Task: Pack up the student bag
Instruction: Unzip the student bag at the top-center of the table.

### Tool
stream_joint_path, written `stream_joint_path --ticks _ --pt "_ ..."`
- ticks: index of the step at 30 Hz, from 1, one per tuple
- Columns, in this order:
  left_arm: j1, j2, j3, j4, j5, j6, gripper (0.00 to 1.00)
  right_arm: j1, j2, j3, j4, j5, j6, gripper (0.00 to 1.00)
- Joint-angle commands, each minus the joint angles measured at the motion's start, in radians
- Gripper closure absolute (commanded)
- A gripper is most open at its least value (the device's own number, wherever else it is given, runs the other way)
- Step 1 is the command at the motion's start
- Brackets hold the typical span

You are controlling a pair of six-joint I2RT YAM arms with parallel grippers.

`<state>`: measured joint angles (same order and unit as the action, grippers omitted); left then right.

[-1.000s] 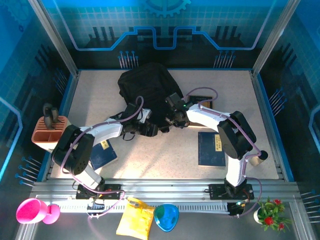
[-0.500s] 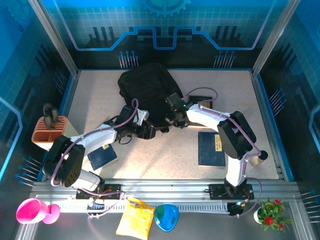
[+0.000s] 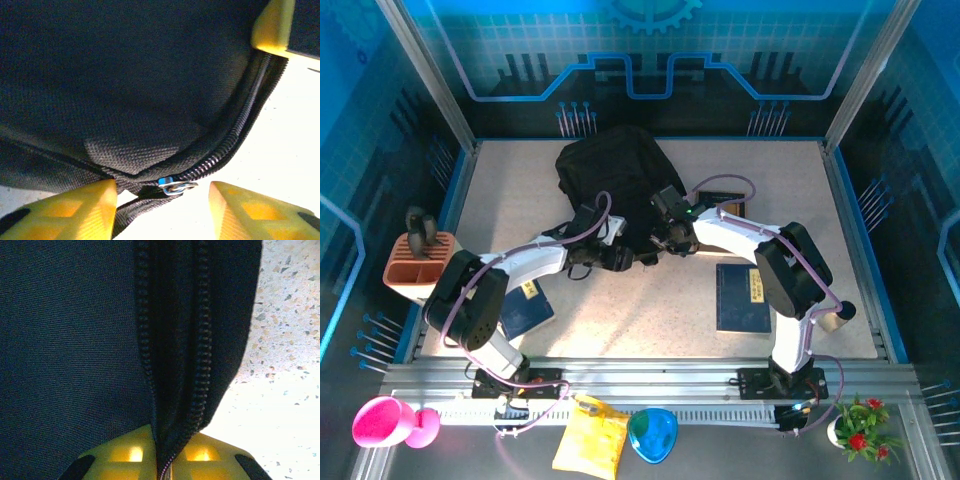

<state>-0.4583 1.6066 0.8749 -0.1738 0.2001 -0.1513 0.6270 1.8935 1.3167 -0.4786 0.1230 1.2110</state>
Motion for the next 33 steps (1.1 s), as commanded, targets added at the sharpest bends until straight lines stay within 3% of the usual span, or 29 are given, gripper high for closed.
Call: stream_joint_path --ticks 1,15,33 --pt "-0.008 0.019 0.029 -0.04 -0.085 0.013 0.59 -0.012 0.009 -0.008 0.006 -0.002 -0.009 0.88" --pt "-0.009 -0.028 0.024 -0.11 -0.143 0.061 0.93 -0.016 0.011 -0.009 0.0 0.02 -0.012 0.88" --pt "-0.008 -0.086 -0.01 -0.184 -0.198 0.042 1.0 -0.036 0.024 0.01 -0.019 0.074 -0.027 0.91"
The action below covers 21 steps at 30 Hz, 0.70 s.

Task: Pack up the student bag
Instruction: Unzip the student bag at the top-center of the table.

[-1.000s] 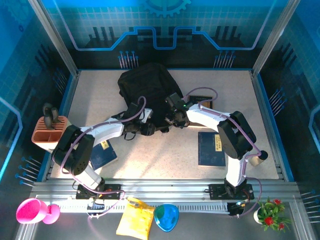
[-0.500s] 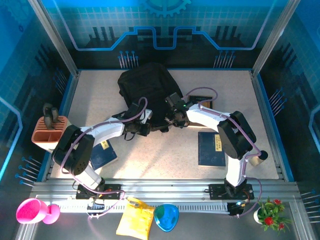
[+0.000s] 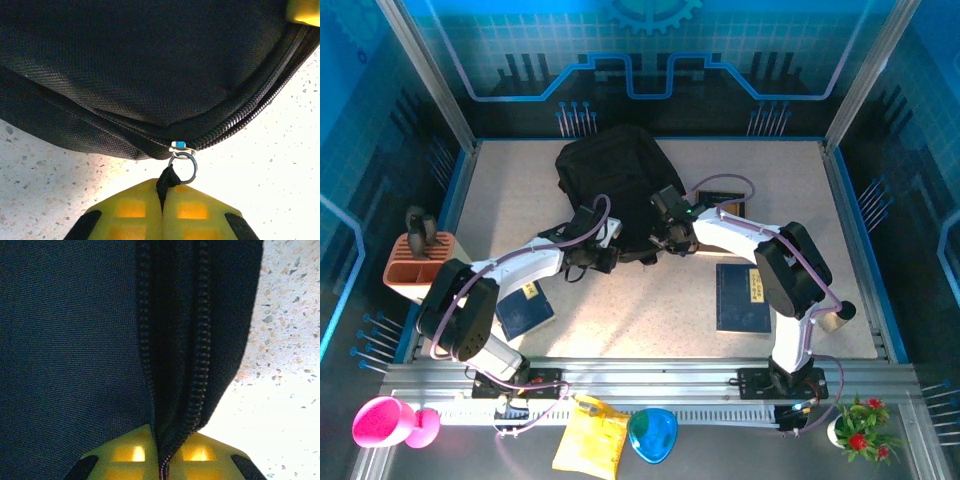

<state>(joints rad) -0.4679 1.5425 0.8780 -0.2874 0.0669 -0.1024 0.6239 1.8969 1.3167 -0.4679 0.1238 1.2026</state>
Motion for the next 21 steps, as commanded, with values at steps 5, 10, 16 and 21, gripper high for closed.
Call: stream_joint_path --ticks 5,10,16,21 --pt "0.002 0.0 0.011 -0.081 -0.09 -0.017 1.0 -0.044 0.019 0.01 -0.039 0.097 -0.024 0.93" --pt "0.009 0.007 0.033 -0.113 -0.13 -0.043 1.0 -0.075 0.019 0.009 -0.033 0.124 -0.045 0.94" --pt "0.025 -0.007 0.038 -0.114 -0.132 -0.08 1.0 -0.11 0.03 0.023 -0.008 0.124 -0.102 0.95" --pt "0.006 -0.076 0.024 -0.033 -0.007 -0.085 1.0 -0.125 0.006 0.027 0.018 0.04 -0.15 0.91"
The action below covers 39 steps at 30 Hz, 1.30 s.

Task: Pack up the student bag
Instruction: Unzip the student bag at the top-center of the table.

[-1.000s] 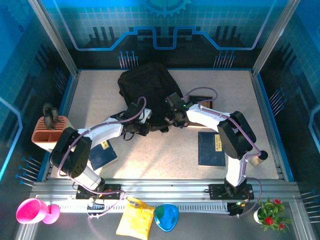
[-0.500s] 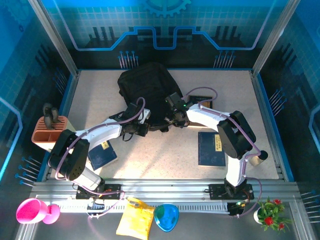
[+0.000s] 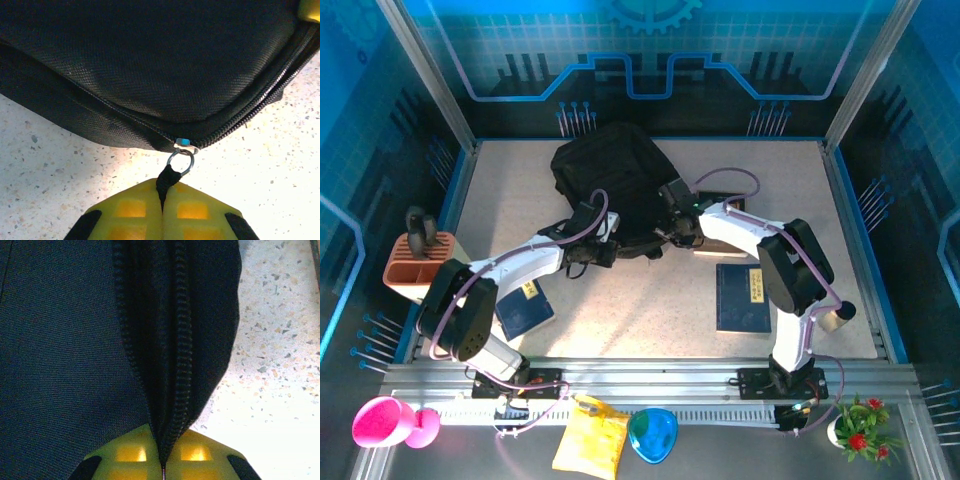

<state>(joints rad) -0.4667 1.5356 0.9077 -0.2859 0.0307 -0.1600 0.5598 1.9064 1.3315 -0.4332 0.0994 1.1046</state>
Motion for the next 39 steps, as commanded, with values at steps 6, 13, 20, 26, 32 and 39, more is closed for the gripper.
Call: stream_joint_path --ticks 6,13,20,26,32,39 --pt "-0.046 -0.082 0.041 0.002 0.132 -0.045 1.0 -0.06 -0.108 -0.041 -0.029 -0.095 -0.003 0.54" --pt "-0.057 -0.076 0.036 0.006 0.149 -0.059 1.0 0.003 -0.129 -0.113 0.005 -0.208 0.153 0.28" --pt "-0.058 -0.072 0.007 -0.019 0.147 -0.064 1.0 0.042 -0.026 -0.017 -0.028 -0.192 0.169 0.29" --pt "-0.057 -0.065 0.001 -0.123 0.075 -0.081 1.0 0.027 0.007 -0.024 -0.029 -0.101 0.159 0.65" --pt "-0.042 -0.022 0.045 -0.286 -0.013 -0.1 1.0 0.013 -0.007 -0.034 -0.042 0.037 0.123 0.88" --pt "0.0 0.031 0.11 -0.374 -0.081 -0.107 1.0 0.0 -0.016 -0.017 -0.064 0.11 0.089 0.92"
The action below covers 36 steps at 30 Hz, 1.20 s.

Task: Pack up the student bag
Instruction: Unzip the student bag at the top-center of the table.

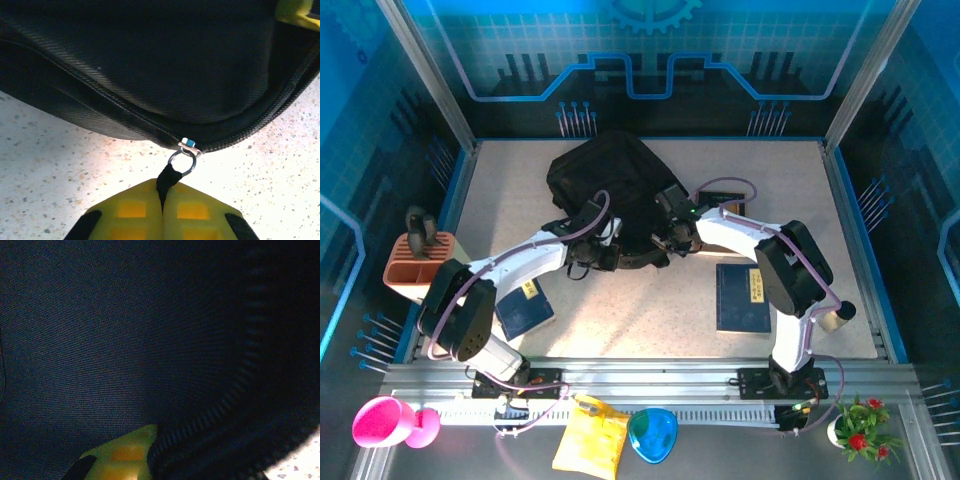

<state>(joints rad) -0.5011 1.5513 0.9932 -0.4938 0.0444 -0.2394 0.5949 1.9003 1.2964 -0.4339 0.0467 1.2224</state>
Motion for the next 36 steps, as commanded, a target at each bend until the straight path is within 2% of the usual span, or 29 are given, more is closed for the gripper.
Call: stream_joint_path --ticks 1,10,18,22,28,31,36 --pt "0.041 0.019 0.031 -0.172 -0.103 -0.025 1.0 -0.036 -0.012 0.018 -0.064 0.166 -0.032 0.92" --pt "0.119 0.083 0.097 -0.191 -0.168 -0.016 1.0 -0.052 -0.035 0.02 -0.065 0.18 -0.061 0.94" --pt "0.228 0.173 0.153 -0.17 -0.154 0.023 1.0 -0.066 -0.076 0.019 -0.061 0.19 -0.089 0.93" --pt "0.262 0.21 0.179 -0.15 -0.137 0.057 1.0 -0.069 -0.089 0.024 -0.061 0.18 -0.106 0.93" --pt "0.288 0.26 0.242 -0.162 -0.181 0.105 1.0 -0.072 -0.1 0.029 -0.071 0.164 -0.119 0.93" --pt "0.288 0.262 0.255 -0.161 -0.268 0.149 1.0 -0.073 -0.102 0.032 -0.072 0.162 -0.134 0.93" --pt "0.288 0.29 0.276 -0.146 -0.536 0.182 1.0 -0.076 -0.089 0.047 -0.048 0.124 -0.164 0.93"
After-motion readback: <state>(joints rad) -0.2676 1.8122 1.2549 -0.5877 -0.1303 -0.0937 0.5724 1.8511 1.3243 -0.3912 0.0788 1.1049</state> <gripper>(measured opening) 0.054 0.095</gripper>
